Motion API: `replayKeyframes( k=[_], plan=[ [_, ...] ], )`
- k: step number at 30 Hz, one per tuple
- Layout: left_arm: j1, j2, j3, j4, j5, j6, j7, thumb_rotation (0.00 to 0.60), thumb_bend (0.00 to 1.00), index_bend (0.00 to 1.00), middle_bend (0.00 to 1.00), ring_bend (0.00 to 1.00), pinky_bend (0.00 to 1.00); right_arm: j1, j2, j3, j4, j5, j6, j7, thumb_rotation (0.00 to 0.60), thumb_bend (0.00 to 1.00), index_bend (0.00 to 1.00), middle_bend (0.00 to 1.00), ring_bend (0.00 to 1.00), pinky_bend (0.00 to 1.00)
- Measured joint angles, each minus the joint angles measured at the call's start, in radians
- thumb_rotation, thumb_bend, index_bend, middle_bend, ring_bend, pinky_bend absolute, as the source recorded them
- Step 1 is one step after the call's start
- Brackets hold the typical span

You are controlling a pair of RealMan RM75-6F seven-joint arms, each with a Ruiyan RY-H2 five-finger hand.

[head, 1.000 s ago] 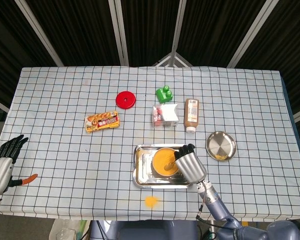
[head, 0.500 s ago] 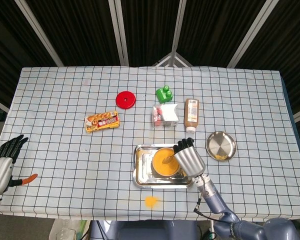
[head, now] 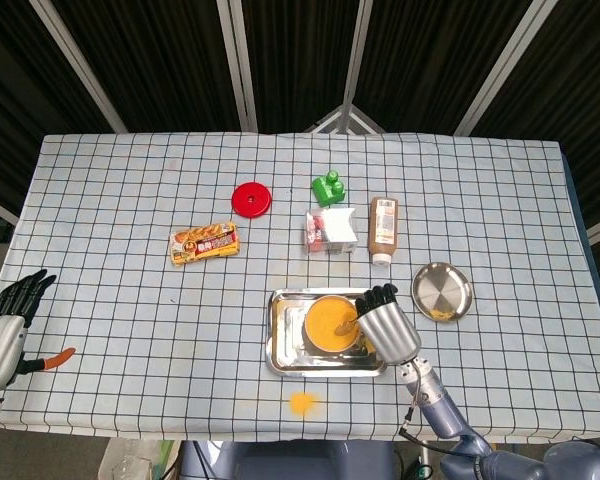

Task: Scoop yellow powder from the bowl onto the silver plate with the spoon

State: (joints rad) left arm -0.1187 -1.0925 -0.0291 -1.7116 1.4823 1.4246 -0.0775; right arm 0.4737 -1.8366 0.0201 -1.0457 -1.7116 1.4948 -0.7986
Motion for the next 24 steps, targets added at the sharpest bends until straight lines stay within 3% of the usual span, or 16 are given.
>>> replayKeyframes(
  k=[13,24],
  plan=[
    [-0.002,0.0,-0.001,-0.001,-0.007,-0.007,0.001,0.6,0.0,0.0,0.0,0.0,0.0,-0.015,-0.011,-0.009,0.026,-0.009,-0.017,0.012,0.6,0.68,0.79,0.59,0.5,0.5],
    [-0.004,0.0,-0.003,-0.002,-0.013,-0.012,0.002,0.6,0.0,0.0,0.0,0.0,0.0,0.005,-0.062,0.028,0.09,0.001,-0.032,0.056,0.6,0.68,0.79,0.6,0.5,0.5]
  ],
)
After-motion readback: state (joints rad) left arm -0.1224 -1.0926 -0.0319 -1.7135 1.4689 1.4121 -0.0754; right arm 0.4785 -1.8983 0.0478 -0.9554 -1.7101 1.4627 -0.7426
